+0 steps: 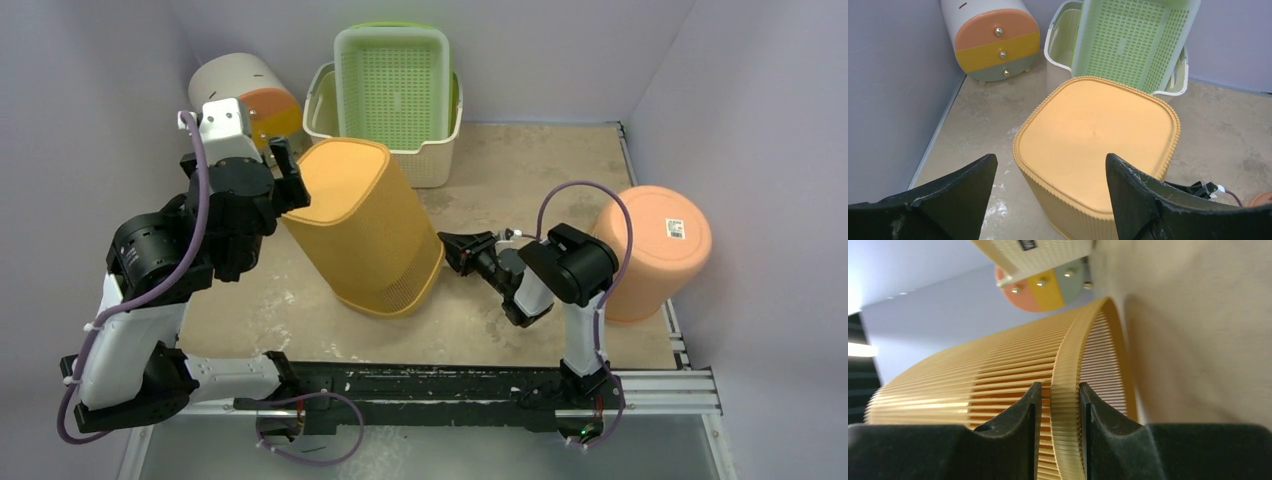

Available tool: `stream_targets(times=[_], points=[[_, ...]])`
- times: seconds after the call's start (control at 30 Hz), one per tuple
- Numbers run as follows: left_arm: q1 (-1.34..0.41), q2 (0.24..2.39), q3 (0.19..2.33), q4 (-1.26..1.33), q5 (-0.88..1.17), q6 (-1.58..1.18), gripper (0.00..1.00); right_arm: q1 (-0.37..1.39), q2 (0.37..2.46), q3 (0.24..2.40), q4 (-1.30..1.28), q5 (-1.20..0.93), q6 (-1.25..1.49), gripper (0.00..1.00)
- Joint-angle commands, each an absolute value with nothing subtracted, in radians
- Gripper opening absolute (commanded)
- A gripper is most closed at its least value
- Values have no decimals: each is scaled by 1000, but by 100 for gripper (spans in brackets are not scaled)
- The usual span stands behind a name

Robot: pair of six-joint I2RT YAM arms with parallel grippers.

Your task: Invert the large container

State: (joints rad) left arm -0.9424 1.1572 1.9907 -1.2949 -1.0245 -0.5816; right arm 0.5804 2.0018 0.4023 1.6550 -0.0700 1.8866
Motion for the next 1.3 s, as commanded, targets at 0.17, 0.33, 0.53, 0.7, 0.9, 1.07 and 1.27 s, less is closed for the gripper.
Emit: stream_targets(times=[0.17, 0.33, 0.53, 0.7, 0.9, 1.07, 1.27], points=[[-937, 1114, 1893, -1239, -984, -602, 77, 580, 2016, 471, 1843, -178, 1666, 37], [-937, 1096, 1862, -1238, -976, -633, 77, 578, 1968, 551, 1651, -228, 1574, 40], [-937, 1068, 1762, -1196, -948, -661, 77, 565, 1888, 653, 1299, -222, 1432, 41], [-937, 1074, 1732, -1170, -931, -673, 77, 554, 1800, 724, 980, -156, 1290, 41], [-937, 1090, 1733, -1153, -933, -678, 77, 544, 1703, 834, 631, -26, 1151, 45], [-937, 1086, 1711, -1187, -1008, -732, 78, 540, 1624, 1004, 309, 131, 975, 54], [-937, 993, 1538, -1163, -1125, -854, 82, 541, 1584, 1263, 5, 278, 703, 75]])
